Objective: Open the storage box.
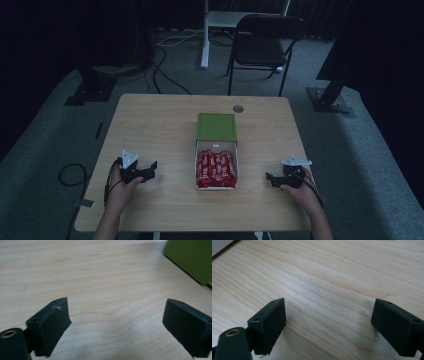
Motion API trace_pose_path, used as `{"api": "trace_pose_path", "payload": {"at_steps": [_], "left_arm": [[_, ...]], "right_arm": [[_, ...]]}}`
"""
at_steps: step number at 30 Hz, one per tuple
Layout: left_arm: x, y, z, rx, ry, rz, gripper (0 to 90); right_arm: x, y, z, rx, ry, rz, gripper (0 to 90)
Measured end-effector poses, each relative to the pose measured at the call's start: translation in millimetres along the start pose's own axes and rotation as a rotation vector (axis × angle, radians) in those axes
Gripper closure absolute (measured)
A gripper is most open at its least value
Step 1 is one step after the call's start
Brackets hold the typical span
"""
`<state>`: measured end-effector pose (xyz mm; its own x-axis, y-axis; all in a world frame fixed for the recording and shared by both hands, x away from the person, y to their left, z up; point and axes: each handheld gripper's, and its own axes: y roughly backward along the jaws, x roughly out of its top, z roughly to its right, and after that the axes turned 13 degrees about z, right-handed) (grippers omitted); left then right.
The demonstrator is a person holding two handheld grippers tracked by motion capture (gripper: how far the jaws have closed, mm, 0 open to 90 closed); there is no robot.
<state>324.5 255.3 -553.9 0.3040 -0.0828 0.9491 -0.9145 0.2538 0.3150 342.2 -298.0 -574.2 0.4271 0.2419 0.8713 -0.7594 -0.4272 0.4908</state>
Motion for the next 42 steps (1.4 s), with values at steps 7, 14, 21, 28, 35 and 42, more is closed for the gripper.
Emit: {"api": "trace_pose_path", "payload": {"at_steps": [7, 14, 21, 28, 35, 42], "left_arm": [[-4.8, -0.3, -8.5, 0.063, -0.030, -0.084, 7.9], [-10.1, -0.4, -12.9, 0.094, -0.036, -0.176, 7.9], [-11.8, -1.8, -14.1, 0.095, -0.006, -0.233, 7.2], [-11.9, -3.3, -15.6, 0.085, 0.016, -0.242, 5.4], [-11.9, -3.9, -15.6, 0.081, 0.014, -0.245, 3.9], [-12.0, -3.9, -15.4, 0.081, 0.013, -0.245, 3.9]], "right_arm": [[0.0, 0.0, 0.0, 0.000, -0.001, 0.000, 12.1], [0.0, 0.0, 0.0, 0.000, 0.000, 0.000, 12.0], [0.0, 0.0, 0.0, 0.000, -0.001, 0.000, 12.0], [0.1, -0.3, -0.5, 0.011, 0.005, -0.003, 10.8], [0.1, -0.3, -1.2, 0.023, 0.013, -0.003, 10.7], [0.2, -0.2, -2.1, 0.030, 0.015, -0.006, 10.8]]}}
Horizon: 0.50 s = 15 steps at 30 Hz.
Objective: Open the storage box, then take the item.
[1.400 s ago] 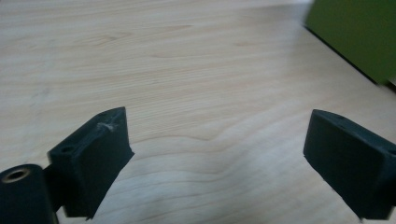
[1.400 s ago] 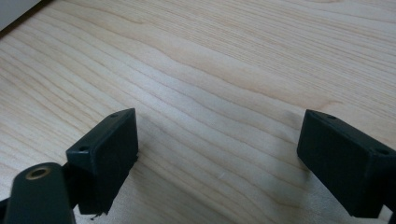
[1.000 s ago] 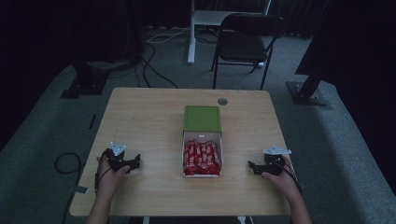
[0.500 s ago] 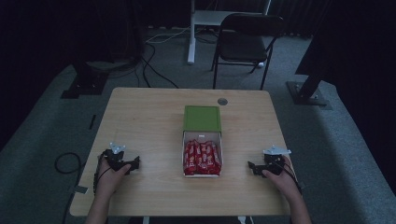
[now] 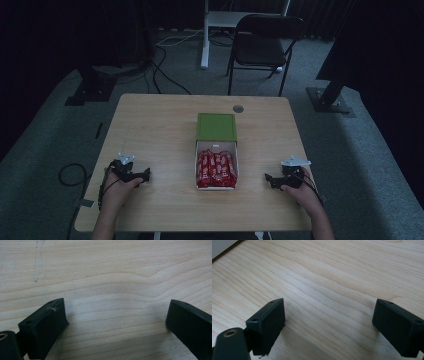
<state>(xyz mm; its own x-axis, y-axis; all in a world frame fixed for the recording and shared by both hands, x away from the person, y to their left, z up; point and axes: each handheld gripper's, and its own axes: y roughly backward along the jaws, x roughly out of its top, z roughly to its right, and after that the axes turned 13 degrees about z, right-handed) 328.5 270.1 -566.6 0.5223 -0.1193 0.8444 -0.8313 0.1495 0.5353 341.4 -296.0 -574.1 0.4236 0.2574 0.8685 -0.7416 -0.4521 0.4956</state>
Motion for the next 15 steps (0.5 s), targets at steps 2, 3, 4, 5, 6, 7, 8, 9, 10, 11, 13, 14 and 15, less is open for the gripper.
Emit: {"api": "trace_pose_path", "payload": {"at_steps": [2, 3, 4, 5, 6, 7, 8, 9, 10, 11, 13, 14, 15], "left_arm": [[0.0, 0.0, 0.0, 0.000, 0.000, 0.000, 3.9], [0.0, 0.0, 0.0, 0.000, 0.000, 0.000, 3.9], [0.0, 0.0, 0.0, 0.000, -0.001, 0.000, 3.9], [0.0, 0.0, 0.0, 0.000, 0.000, 0.000, 3.9], [0.0, 0.0, 0.0, 0.000, -0.001, 0.000, 3.9], [0.0, 0.0, 0.0, 0.000, 0.000, 0.000, 3.9], [0.0, 0.0, 0.0, 0.000, -0.001, 0.000, 3.9], [0.0, 0.0, 0.0, -0.001, -0.001, 0.000, 3.9], [0.0, -0.2, 0.0, -0.002, -0.001, 0.000, 3.7], [0.0, -0.1, 0.0, -0.003, -0.002, -0.001, 3.6], [0.0, -0.1, 0.1, -0.002, -0.002, 0.000, 3.5], [0.0, -0.1, 0.1, -0.002, -0.002, 0.000, 3.6], [0.0, -0.2, 0.1, -0.002, -0.001, 0.000, 3.6]], "right_arm": [[0.0, 0.0, 0.0, 0.000, 0.000, 0.000, 10.8], [0.0, 0.0, -0.1, -0.001, 0.000, 0.000, 10.8], [0.0, 0.0, -0.2, -0.001, 0.000, 0.000, 10.8], [0.0, -0.1, -0.3, -0.001, 0.000, 0.001, 10.8], [0.0, -0.1, -0.3, -0.002, -0.001, 0.001, 10.8], [0.0, -0.1, -0.4, -0.003, -0.001, 0.001, 10.8], [0.0, -0.1, -0.6, -0.004, -0.001, 0.001, 10.8], [0.1, -0.1, -0.8, -0.006, -0.002, 0.001, 10.9], [0.1, -0.2, -1.3, -0.009, -0.002, 0.001, 10.8], [0.3, -0.4, -2.0, -0.012, -0.005, 0.001, 10.8], [0.5, -0.8, -2.9, -0.014, -0.005, 0.001, 10.8], [0.6, -0.9, -3.3, -0.015, -0.006, 0.000, 10.9], [0.6, -0.8, -3.7, -0.016, -0.007, 0.001, 10.9]]}}
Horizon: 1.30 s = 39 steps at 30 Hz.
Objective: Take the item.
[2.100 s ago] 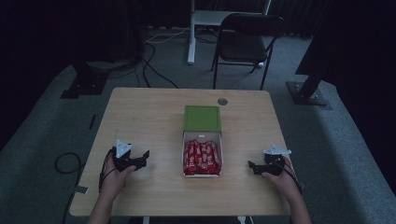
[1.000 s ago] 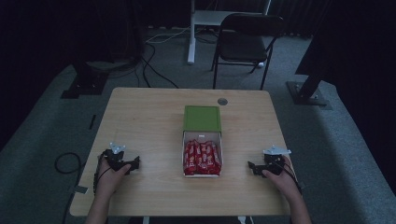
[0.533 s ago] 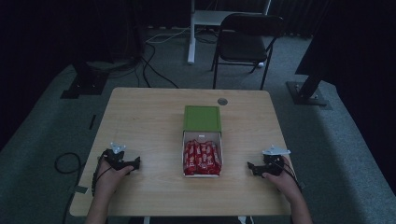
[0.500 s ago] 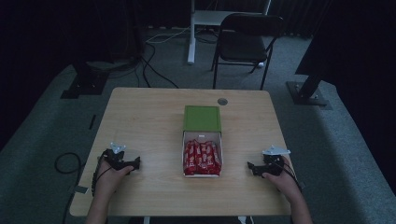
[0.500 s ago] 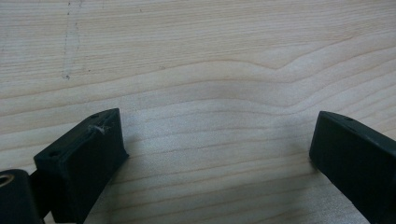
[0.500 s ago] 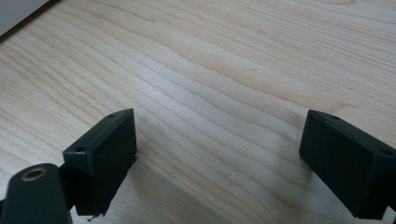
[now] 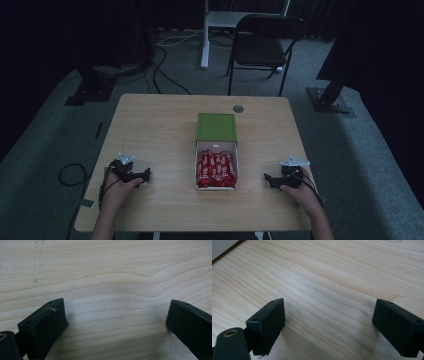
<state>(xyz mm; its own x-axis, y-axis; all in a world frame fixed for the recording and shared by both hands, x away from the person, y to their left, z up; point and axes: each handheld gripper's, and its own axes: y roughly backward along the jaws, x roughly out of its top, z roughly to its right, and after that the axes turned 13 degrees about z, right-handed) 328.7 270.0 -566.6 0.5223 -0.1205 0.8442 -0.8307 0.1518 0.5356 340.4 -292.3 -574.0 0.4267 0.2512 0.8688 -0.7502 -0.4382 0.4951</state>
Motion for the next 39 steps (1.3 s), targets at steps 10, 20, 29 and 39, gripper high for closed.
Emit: {"api": "trace_pose_path", "payload": {"at_steps": [10, 20, 29, 39], "left_arm": [[0.0, -0.1, 0.0, -0.001, -0.001, -0.001, 3.4], [-0.1, -0.2, 0.0, -0.001, -0.001, 0.000, 3.2], [0.0, -0.1, -0.1, -0.001, -0.004, -0.002, 3.2], [0.0, -0.1, -0.1, -0.001, -0.003, -0.001, 3.2]], "right_arm": [[5.9, -1.4, -9.2, -0.004, -0.039, 0.001, 11.0], [28.0, 6.0, -16.5, 0.003, -0.076, 0.060, 12.3], [53.5, 14.8, -28.7, 0.017, -0.051, 0.104, 13.4], [78.4, 23.6, -41.8, 0.029, -0.044, 0.149, 13.7]]}}
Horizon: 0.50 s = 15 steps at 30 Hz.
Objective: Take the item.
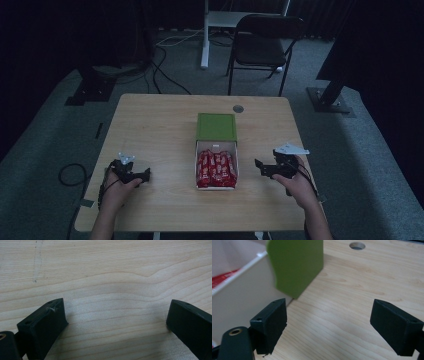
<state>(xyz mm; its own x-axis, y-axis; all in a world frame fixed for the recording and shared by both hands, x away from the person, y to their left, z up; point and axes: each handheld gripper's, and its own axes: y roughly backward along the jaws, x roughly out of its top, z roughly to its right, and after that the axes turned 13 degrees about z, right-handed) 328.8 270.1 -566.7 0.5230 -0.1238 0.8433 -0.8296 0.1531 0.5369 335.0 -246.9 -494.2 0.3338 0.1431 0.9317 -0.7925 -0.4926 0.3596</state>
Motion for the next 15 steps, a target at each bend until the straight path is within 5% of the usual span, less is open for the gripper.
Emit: {"api": "trace_pose_path", "payload": {"at_steps": [15], "left_arm": [[0.0, 0.0, 0.0, 0.000, 0.000, 0.000, 3.2]], "right_arm": [[23.6, 1.0, -19.9, 0.027, 0.014, 0.053, 14.1]]}}
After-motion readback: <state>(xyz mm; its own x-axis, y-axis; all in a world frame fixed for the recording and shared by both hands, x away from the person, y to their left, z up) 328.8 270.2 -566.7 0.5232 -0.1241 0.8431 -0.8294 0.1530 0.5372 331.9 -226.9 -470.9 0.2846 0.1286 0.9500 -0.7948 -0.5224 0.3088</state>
